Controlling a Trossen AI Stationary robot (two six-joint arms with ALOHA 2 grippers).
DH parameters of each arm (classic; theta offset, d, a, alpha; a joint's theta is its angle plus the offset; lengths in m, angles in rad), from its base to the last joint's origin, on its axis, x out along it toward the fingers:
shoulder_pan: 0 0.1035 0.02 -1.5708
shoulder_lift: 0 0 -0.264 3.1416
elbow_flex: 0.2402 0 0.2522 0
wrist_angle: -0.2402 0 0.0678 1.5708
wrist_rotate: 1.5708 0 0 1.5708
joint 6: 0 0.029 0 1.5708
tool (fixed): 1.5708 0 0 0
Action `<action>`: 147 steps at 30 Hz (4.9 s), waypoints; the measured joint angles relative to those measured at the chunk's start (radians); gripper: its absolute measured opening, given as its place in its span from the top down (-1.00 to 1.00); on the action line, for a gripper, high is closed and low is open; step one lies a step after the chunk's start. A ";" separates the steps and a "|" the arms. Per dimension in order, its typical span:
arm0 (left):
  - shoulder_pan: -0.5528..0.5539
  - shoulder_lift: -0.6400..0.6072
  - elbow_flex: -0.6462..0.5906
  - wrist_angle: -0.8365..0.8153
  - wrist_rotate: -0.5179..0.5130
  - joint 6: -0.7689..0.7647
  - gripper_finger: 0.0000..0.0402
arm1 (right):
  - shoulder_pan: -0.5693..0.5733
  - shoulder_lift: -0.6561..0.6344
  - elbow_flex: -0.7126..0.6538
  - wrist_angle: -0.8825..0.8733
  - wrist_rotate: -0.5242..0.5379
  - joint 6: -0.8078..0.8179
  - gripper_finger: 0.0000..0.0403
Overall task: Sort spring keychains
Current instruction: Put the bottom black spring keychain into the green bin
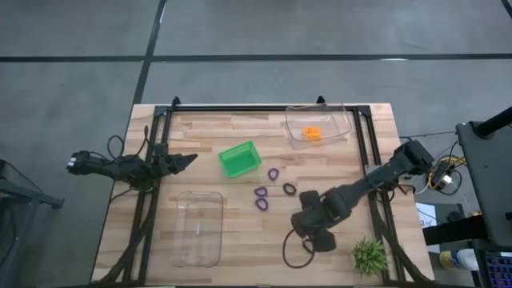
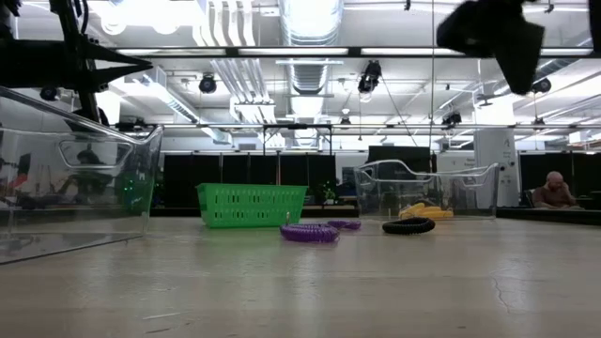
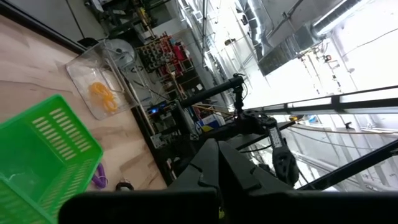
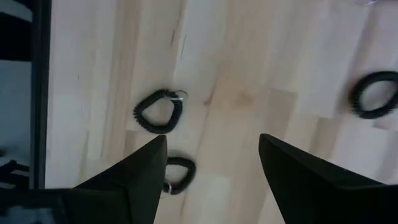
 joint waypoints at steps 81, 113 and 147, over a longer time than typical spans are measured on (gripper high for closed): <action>0.000 0.001 -0.001 -0.016 0.008 -0.030 1.00 | -0.096 0.155 0.186 -0.047 -0.135 -0.130 0.96; 0.000 0.001 -0.001 -0.016 0.009 -0.032 1.00 | -0.385 0.069 0.231 -0.212 -0.049 -0.232 0.96; 0.000 0.000 -0.001 -0.012 0.008 -0.048 1.00 | -1.348 -0.017 0.185 -0.250 -0.046 -0.433 0.96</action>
